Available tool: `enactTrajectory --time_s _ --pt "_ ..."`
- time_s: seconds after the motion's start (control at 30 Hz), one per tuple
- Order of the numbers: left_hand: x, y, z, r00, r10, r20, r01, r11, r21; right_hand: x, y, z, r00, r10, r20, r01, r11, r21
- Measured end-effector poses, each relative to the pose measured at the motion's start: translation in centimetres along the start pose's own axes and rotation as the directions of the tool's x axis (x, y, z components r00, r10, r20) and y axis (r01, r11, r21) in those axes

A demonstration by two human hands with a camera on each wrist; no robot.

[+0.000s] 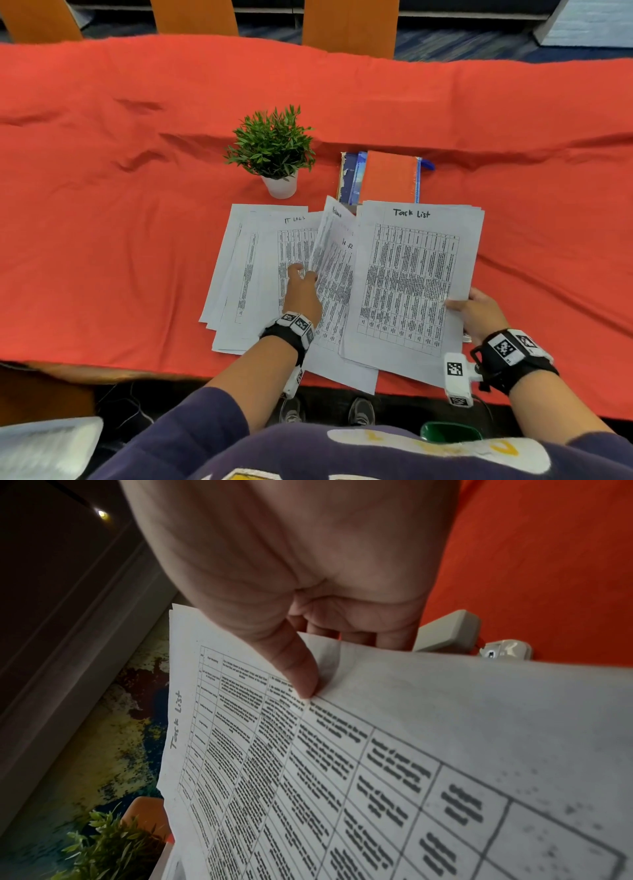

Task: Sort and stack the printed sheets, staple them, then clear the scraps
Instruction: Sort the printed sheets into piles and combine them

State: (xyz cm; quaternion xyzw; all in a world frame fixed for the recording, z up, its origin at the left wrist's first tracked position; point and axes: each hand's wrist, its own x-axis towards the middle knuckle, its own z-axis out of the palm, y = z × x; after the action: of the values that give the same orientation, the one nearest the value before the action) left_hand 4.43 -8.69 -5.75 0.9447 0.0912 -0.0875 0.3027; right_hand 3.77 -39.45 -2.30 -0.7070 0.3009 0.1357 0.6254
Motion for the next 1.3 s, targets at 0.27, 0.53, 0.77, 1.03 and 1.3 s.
enactTrajectory --time_s 0.27,0.53,0.77,1.03,1.3 --pt "-0.1 0.3 -1.9 0.974 -0.226 0.012 0.218 0.921 -0.324 0.6 -0.4 0.4 1.0 -0.01 0.0 0.01 1.0 0.007" --pt "-0.4 -2.5 -3.9 0.975 -0.218 0.046 0.209 0.825 -0.526 1.4 -0.9 2.2 0.997 0.006 0.077 -0.012 0.997 0.079" --pt "-2.0 -2.0 -5.4 0.988 -0.074 0.136 0.146 0.75 -0.645 1.1 -2.2 6.5 0.99 -0.005 0.14 -0.02 0.985 0.17" --pt "-3.2 -1.5 -7.0 0.957 -0.07 0.281 0.26 0.635 -0.728 -0.2 -3.9 10.0 0.98 -0.153 0.128 0.151 0.988 0.021" --pt "-2.7 -2.8 -8.4 0.979 -0.121 0.162 0.197 0.747 -0.635 -1.8 -4.2 14.1 0.944 -0.209 0.257 0.227 0.973 -0.042"
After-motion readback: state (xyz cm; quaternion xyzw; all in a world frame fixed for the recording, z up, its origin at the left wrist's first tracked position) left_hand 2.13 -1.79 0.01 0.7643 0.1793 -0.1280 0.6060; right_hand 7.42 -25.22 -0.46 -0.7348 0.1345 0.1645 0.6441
